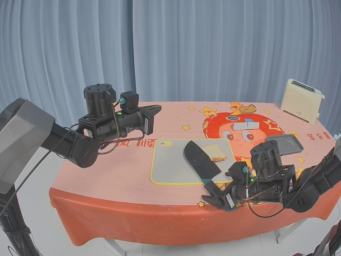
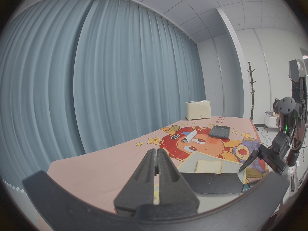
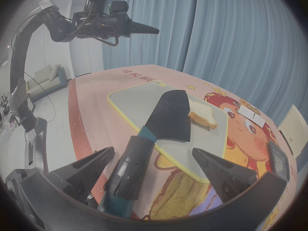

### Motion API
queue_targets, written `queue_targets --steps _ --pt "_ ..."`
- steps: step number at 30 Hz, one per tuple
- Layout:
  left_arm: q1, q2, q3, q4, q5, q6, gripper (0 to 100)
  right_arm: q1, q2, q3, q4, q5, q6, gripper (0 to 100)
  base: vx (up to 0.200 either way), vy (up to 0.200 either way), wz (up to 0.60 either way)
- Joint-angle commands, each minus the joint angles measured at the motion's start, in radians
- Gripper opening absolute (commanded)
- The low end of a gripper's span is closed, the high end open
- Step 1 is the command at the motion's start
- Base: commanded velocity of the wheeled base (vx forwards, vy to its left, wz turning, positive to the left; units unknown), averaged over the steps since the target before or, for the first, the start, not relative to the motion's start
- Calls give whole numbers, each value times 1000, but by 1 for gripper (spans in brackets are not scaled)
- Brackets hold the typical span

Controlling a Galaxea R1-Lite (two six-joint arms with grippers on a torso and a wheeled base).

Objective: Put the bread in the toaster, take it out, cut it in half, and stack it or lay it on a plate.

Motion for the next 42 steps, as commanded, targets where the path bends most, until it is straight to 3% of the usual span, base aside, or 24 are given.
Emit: queue_targets --steps 1,17,19,24,42 --pt "3 -33 20 0 1 -1 0 -1 17 1 0 0 -1 0 0 0 0" --pt "39 -108 27 3 -1 -1 0 8 -17 -28 -4 15 5 0 0 0 0" --pt "56 -130 30 5 -1 -1 0 8 -21 -36 -4 15 27 0 0 0 0" --pt "62 -196 122 5 2 1 0 19 -44 -62 -2 14 120 0 0 0 0" --pt "62 -332 348 -3 7 16 0 -12 -99 -89 -2 17 132 0 0 0 0"
